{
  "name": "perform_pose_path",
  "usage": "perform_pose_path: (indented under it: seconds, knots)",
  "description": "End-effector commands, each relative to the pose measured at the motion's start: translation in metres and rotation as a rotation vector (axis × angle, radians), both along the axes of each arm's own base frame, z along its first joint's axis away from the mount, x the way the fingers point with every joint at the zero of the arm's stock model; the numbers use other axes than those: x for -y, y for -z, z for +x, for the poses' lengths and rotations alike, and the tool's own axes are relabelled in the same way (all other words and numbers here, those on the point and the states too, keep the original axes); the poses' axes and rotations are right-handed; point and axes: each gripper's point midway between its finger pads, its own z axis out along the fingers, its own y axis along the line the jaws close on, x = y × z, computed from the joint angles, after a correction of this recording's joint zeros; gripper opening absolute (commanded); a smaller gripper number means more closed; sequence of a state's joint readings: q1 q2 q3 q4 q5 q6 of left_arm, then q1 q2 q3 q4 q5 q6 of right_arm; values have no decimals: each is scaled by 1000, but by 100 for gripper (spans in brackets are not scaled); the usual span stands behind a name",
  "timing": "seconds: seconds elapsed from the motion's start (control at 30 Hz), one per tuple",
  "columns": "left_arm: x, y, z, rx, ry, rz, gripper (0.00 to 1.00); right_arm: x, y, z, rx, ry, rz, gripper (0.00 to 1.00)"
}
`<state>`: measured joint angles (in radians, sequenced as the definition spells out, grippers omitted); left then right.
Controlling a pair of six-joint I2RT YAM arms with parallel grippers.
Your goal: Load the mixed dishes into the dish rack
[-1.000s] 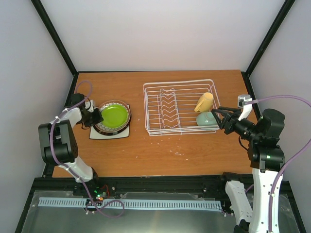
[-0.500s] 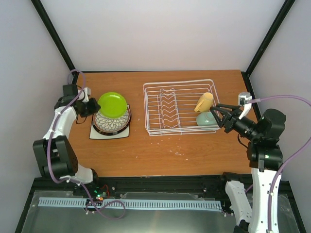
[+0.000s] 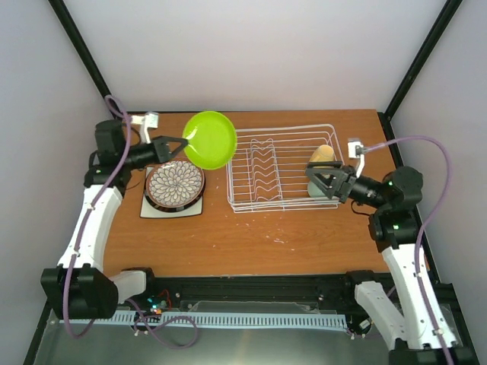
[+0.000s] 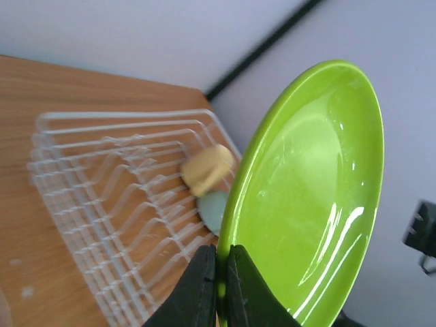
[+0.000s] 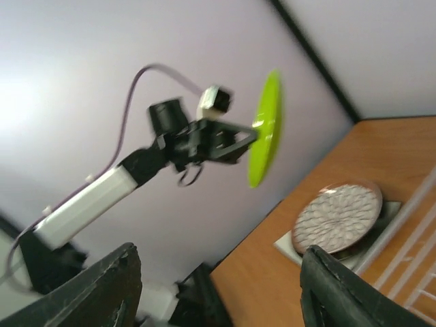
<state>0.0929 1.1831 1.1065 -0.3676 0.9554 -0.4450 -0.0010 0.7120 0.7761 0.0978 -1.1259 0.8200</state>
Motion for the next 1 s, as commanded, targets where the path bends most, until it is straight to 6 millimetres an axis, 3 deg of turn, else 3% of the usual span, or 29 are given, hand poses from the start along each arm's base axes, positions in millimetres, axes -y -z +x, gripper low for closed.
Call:
perform_pose_path:
  seconds: [0.0, 0.2, 0.47, 0.8, 0.97]
  knots:
    - [56, -25, -23, 55, 160, -59, 1, -42, -16, -16, 37, -117, -35, 64]
    - [94, -34, -30, 74, 226, -25, 1, -96, 27, 4, 20, -165, -292, 57]
    - [98, -43, -36, 90, 221, -14, 1, -109, 42, 38, 7, -91, -375, 56]
    - [100, -34, -40, 76, 224, -10, 1, -124, 19, 50, 56, -114, -320, 56]
    - [108, -32, -41, 69, 251, -15, 1, -131, 19, 55, 52, -140, -306, 54]
